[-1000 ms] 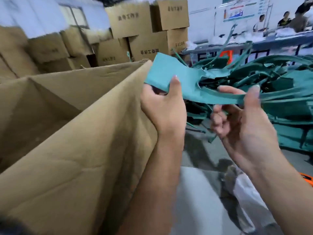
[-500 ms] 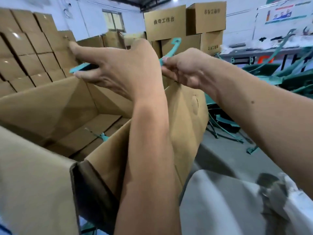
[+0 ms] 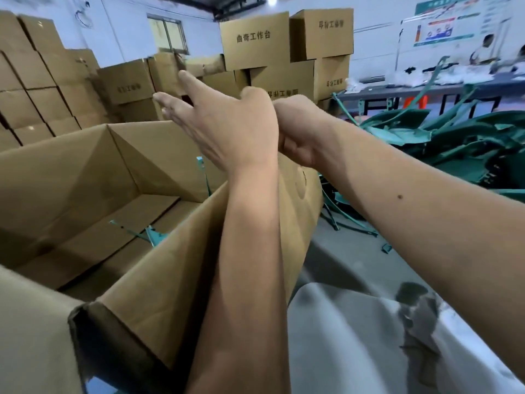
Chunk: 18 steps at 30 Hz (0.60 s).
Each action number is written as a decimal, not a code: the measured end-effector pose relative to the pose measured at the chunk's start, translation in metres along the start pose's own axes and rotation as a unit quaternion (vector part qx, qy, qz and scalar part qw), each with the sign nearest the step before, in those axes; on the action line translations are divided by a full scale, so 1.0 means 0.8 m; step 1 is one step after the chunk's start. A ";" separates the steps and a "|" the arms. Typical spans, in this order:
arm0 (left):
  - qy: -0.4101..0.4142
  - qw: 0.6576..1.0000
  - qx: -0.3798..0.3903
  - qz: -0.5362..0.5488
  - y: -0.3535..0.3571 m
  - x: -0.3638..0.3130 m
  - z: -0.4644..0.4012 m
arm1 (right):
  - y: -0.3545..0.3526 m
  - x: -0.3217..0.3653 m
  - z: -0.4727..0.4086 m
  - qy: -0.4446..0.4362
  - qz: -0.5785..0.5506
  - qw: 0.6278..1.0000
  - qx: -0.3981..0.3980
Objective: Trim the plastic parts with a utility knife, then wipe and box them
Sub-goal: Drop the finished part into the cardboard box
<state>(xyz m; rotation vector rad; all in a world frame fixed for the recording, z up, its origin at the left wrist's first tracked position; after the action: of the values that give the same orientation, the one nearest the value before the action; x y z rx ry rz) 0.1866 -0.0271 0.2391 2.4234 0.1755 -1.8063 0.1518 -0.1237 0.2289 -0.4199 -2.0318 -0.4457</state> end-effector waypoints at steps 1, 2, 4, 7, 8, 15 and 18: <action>0.035 0.999 -0.001 0.005 0.004 -0.002 0.012 | -0.010 -0.003 0.009 -0.007 -0.027 0.999 -0.017; 0.067 0.998 -0.006 0.016 0.008 -0.002 0.023 | -0.025 -0.009 0.016 -0.012 -0.045 0.998 -0.034; 0.137 0.989 0.008 0.063 0.021 0.004 0.054 | -0.068 -0.031 0.038 -0.006 -0.071 0.994 -0.082; 0.170 0.977 0.100 0.077 0.062 0.038 0.107 | -0.142 -0.078 0.093 0.047 0.000 0.988 -0.144; 0.141 0.978 0.148 0.052 0.084 0.062 0.120 | -0.167 -0.096 0.113 0.081 0.044 0.982 -0.164; -0.084 0.921 0.349 -0.153 0.190 0.245 0.229 | -0.348 -0.159 0.219 0.161 0.512 0.809 -0.242; -0.073 0.917 0.342 -0.191 0.210 0.273 0.256 | -0.386 -0.171 0.237 0.197 0.599 0.745 -0.216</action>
<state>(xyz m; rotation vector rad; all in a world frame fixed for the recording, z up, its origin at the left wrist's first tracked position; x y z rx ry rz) 0.0821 -0.2200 -0.0243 2.8201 -0.0104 -2.5691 -0.0721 -0.3181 -0.0203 -1.6187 -0.8894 -0.1356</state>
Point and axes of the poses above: each hand's wrist, its own z-axis away from the middle knuckle, its own y-axis out of the palm, x = y × z, the point moved 4 cm from there along -z, towards the middle knuckle, and after that the axes turned 13 degrees about -y, right-handed, at the moved point
